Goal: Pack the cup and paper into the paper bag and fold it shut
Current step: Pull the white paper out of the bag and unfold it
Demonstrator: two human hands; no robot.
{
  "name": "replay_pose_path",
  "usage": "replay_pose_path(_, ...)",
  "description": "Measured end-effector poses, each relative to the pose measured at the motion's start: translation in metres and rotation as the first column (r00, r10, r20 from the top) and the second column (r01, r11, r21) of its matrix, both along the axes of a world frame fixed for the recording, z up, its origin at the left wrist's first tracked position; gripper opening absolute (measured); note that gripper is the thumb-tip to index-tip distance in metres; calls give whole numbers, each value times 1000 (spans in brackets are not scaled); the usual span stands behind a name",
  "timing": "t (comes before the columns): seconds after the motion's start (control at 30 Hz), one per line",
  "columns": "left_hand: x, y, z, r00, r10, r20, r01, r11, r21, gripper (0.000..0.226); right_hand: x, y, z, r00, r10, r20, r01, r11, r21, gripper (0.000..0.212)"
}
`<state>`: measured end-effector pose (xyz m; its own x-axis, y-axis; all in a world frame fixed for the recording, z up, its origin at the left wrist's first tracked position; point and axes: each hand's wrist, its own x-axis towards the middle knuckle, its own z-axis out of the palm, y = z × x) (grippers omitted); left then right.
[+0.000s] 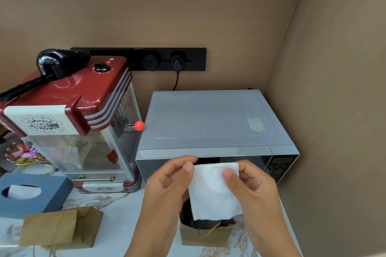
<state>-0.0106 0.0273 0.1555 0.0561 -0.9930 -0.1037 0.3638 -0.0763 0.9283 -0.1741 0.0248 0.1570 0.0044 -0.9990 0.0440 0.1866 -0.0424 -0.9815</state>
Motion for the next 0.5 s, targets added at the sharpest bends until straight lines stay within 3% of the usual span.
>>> replay_pose_path(0.07,-3,2,-1,986,-112,-122,119,991,56,39,4,0,-3,998,-56,41,55,998,24,16)
replay_pose_path(0.17,-12,5,-3,963,-219,-157,233,969,77,36,10,-1,-6,993,-117,-16,117,993,10,14)
replay_pose_path(0.37,-18,3,-9,977,-198,-78,205,975,86,30,14,-3,-11,973,-138,-186,139,990,-7,11)
replay_pose_path(0.5,-14,0,-11,983,-184,8,183,982,56,26,9,-5,-9,991,-68,-113,72,997,32,28)
